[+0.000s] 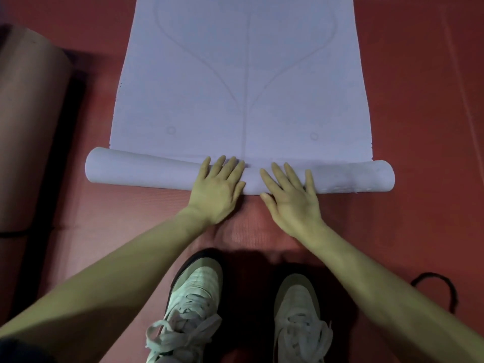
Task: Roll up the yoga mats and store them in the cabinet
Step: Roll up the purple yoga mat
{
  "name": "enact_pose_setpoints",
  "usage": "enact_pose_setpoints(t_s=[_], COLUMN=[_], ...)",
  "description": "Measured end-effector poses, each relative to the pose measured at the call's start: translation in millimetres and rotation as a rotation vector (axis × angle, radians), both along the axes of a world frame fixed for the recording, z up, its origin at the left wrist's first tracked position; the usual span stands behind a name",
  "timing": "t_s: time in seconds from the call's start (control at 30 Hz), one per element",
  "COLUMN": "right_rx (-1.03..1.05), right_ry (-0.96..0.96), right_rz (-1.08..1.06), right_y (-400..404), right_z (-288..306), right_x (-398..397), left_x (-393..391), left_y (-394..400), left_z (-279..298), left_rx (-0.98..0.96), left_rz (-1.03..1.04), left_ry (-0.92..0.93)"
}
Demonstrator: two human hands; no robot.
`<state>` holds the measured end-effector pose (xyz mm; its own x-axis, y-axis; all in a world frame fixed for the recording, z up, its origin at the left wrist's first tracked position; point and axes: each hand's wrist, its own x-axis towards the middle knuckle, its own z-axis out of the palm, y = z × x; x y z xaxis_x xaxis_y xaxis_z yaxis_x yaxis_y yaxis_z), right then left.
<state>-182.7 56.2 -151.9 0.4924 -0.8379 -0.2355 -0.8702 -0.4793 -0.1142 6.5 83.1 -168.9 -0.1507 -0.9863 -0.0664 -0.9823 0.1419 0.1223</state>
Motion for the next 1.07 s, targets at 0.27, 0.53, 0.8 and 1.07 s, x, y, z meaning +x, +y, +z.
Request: enact_pose_setpoints(t_s=[0.27, 0.53, 0.8, 1.07], right_rx=[0.023, 0.064, 0.012, -0.056], right_ry=[-0.012, 0.048, -0.018, -0.052], right_rz=[-0.060, -0.091, -0.100, -0.039], right_y=[-37, -38, -79, -75], right_z=[2, 12, 5, 5], right_x=[17, 16, 26, 21], left_x=[-11, -2, 0, 14], left_y=[8, -28, -31, -66], left_z=[4, 13, 15, 13], left_rx=[0.071, 0.141, 0.034, 0.059], left_rz=[0.033, 0.045, 0.074, 0.038], left_ry=[-0.059, 0.021, -0.014, 0.011])
